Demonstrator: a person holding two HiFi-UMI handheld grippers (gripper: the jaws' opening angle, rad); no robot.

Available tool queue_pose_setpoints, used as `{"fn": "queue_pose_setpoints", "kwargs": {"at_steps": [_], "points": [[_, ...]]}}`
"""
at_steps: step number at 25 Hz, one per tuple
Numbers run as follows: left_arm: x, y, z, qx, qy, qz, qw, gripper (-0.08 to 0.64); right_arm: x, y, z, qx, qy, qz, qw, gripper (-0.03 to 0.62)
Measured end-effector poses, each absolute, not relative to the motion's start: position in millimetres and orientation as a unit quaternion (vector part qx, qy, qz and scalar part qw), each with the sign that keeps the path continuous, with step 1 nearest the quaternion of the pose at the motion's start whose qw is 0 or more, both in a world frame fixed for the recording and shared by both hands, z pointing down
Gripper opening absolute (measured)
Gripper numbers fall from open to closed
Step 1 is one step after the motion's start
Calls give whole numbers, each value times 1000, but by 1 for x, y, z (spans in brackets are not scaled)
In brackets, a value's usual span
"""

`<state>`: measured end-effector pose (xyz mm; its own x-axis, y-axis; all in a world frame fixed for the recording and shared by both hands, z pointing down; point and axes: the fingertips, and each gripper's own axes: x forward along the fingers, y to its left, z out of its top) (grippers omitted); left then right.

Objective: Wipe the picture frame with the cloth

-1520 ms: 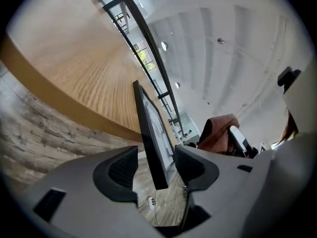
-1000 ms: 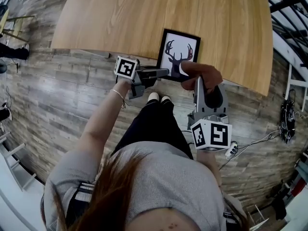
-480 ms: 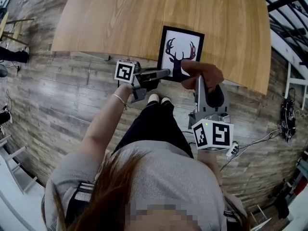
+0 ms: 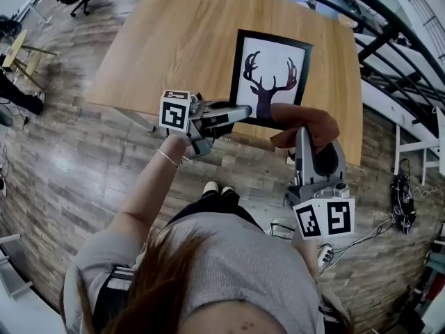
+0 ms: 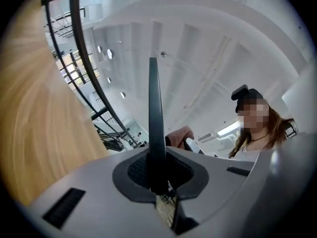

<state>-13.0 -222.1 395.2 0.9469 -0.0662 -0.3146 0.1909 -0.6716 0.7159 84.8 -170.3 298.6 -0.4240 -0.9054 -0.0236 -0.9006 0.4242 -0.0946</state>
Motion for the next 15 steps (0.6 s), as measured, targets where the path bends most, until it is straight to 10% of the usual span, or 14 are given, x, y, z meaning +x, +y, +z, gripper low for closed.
{"fn": "queue_pose_setpoints", "kwargs": {"at_steps": [15], "points": [[17, -200, 258, 959, 72, -149, 232, 37, 62, -134, 199, -494, 864, 98, 19, 133]]}}
